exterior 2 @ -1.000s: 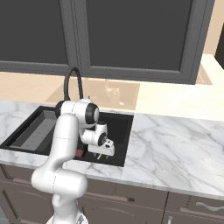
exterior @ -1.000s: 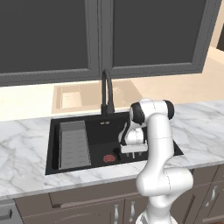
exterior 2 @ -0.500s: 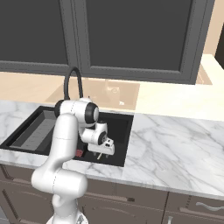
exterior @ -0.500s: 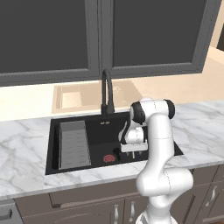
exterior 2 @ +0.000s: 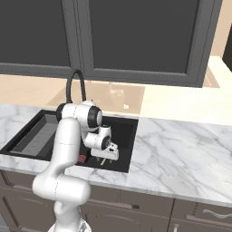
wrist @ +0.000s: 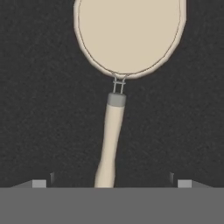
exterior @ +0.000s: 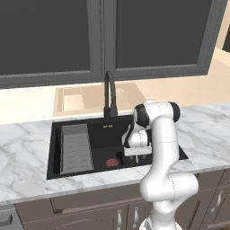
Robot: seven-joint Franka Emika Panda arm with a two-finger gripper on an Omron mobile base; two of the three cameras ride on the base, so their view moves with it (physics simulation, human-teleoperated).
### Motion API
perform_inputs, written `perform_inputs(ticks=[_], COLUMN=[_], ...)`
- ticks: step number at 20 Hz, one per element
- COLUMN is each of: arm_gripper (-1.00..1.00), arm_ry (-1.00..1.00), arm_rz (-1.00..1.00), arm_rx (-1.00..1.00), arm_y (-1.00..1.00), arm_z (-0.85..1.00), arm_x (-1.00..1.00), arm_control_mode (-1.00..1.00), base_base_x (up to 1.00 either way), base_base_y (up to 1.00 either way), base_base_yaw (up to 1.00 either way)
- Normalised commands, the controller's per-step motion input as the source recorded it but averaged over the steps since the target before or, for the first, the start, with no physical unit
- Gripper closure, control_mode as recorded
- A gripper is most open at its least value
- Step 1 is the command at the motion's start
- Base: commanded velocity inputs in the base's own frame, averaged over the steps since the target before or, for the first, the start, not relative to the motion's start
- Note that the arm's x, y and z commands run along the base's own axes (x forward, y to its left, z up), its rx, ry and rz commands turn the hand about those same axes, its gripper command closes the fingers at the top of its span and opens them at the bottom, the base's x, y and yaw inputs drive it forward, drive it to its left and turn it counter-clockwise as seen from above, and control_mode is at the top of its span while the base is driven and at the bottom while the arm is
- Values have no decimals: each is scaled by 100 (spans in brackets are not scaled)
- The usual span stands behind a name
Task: Pick up the dish brush and dish brush from the sink, and place them back in the cabinet, and close the cabinet doors.
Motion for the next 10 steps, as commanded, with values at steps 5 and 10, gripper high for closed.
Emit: perform_inputs(ticks=[5,10], arm_gripper=[-100,-100], arm_ry=[0,0], arm_rz=[0,0], arm_rx=[0,0], arm_y=[0,0], arm_z=[8,11], arm_x=[0,0], arm_control_mode=[-100,-100], base_base_x=[0,0], base_base_y=[0,0], base_base_yaw=[0,0])
